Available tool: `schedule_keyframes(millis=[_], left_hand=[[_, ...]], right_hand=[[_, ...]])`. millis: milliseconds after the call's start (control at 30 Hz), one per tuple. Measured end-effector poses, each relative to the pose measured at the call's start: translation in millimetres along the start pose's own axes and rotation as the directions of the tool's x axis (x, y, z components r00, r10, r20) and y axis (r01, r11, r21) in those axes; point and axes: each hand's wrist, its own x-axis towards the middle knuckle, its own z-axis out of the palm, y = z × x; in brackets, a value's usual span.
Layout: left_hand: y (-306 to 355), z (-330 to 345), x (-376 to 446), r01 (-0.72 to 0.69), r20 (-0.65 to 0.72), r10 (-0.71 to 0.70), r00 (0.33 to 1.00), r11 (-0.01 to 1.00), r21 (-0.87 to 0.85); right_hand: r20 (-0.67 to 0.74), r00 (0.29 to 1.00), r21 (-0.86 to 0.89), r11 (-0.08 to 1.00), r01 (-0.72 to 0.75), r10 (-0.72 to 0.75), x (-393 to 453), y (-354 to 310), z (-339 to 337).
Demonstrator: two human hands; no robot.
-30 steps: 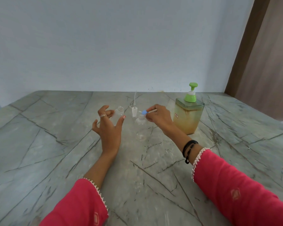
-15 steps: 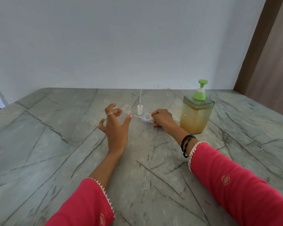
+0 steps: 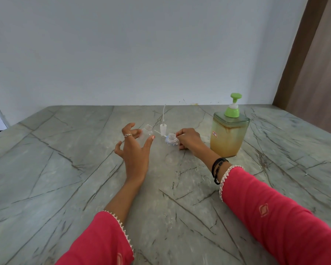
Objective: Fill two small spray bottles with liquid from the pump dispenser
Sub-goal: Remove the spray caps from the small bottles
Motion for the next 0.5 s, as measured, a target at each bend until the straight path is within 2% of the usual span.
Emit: schedule_keyframes(millis=[167,500], left_hand=[[3,0,0,-0.011,-0.001,0.011,1.000,1.000,-0.005],[21,-2,-5,-0.196,0.019,0.195,0.981,0.980,0.024]], right_hand=[[-0.018,0.999,-0.013,0.999,0.030,-0.030,-2,1,-4],[-0.092,0.946,-0.177,0.940,0.292,-0.311,-30,-5,-14]])
